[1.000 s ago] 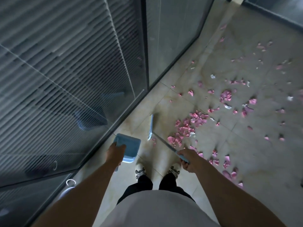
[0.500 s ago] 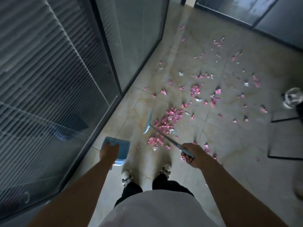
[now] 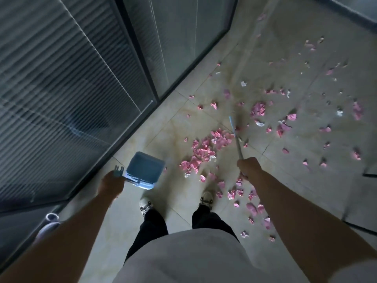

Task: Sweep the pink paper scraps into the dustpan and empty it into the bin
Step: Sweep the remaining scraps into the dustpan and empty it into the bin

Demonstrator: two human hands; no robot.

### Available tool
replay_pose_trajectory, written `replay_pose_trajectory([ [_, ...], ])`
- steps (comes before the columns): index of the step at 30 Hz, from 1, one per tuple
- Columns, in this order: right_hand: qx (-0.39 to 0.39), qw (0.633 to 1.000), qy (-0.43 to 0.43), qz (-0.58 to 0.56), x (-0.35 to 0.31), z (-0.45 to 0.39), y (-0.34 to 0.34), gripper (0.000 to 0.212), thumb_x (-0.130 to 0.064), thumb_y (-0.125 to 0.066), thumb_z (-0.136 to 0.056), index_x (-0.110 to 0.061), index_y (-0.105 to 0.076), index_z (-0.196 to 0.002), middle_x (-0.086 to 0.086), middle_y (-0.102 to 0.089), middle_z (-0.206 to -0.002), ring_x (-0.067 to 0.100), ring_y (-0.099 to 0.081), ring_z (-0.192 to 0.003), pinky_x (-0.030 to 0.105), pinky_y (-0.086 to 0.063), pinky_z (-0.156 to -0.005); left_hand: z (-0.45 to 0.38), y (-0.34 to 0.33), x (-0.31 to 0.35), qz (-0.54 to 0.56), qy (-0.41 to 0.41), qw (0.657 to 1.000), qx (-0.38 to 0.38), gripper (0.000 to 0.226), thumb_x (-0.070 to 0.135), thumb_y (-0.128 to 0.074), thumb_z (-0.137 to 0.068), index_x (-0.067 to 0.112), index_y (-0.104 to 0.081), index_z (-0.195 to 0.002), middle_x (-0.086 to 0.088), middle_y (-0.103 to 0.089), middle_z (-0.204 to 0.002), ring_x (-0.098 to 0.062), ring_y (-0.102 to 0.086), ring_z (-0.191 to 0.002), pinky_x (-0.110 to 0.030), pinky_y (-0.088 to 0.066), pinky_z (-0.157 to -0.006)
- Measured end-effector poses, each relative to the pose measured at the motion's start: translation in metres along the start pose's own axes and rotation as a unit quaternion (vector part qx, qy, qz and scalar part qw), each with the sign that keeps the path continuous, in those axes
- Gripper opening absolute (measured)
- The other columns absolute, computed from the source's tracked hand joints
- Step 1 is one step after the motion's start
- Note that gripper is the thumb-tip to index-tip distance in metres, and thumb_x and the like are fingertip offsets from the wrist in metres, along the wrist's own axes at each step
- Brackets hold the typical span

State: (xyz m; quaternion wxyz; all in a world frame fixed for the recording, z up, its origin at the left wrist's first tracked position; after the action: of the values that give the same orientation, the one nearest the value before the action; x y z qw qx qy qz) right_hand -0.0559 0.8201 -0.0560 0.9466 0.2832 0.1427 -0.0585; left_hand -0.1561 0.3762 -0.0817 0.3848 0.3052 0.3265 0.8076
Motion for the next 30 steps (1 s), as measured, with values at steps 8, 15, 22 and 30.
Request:
replay_pose_trajectory([
  [8,-0.094,0.992,-0.009,0.080,0.002,0.002,-0.024,0.014,-0.011,-0.052,-0.093,0.000,-0.055,-0.102,0.007,-0.051,-0.069,0.020,-0.056,-0.063,0.025,-0.040,-0.049,0.001,-0.022,-0.071,-0.046,0.018,0.999,-0.020,0.029,0.024,-0.065,-0.084,0.009,-0.069,-0.108,-0.016,-0.070,-0.111,-0.032,-0.065,-0.097,-0.032,-0.048,-0.081],
  [15,-0.110,0.977,0.025,0.181,0.024,0.044,-0.069,0.018,-0.014,-0.055,-0.093,-0.002,-0.051,-0.081,0.008,-0.053,-0.070,0.020,-0.051,-0.061,0.027,-0.042,-0.055,0.010,-0.016,-0.090,-0.096,0.044,0.994,-0.041,0.026,0.026,-0.055,-0.091,0.011,-0.065,-0.110,-0.016,-0.066,-0.115,-0.036,-0.061,-0.106,-0.041,-0.049,-0.092],
  [22,-0.118,0.962,0.018,0.245,0.049,0.090,-0.123,0.009,-0.007,-0.045,-0.097,0.001,-0.047,-0.102,0.010,-0.053,-0.077,0.020,-0.054,-0.060,0.020,-0.038,-0.037,-0.012,-0.004,-0.141,-0.075,0.051,0.992,-0.090,0.040,0.035,-0.058,-0.084,0.024,-0.061,-0.122,-0.012,-0.062,-0.125,-0.037,-0.056,-0.117,-0.054,-0.043,-0.102],
  [30,-0.141,0.938,0.060,0.312,0.070,0.130,-0.179,0.025,-0.006,-0.050,-0.091,0.004,-0.057,-0.113,0.004,-0.048,-0.068,0.014,-0.049,-0.053,0.021,-0.041,-0.044,-0.023,0.016,-0.140,-0.143,-0.063,0.980,-0.119,0.034,0.037,-0.045,-0.096,0.019,-0.059,-0.120,-0.014,-0.064,-0.120,-0.037,-0.058,-0.111,-0.055,-0.044,-0.099],
])
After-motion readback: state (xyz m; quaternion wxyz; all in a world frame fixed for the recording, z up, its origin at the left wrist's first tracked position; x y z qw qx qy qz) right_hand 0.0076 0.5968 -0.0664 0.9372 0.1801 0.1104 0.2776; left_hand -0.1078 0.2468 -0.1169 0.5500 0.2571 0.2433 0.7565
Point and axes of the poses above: each hand's wrist, its own z-axis away from the middle knuckle, its own y-axis out of the back of the hand, x = y × z, the point moved 2 cm from there along -z, towards the middle knuckle
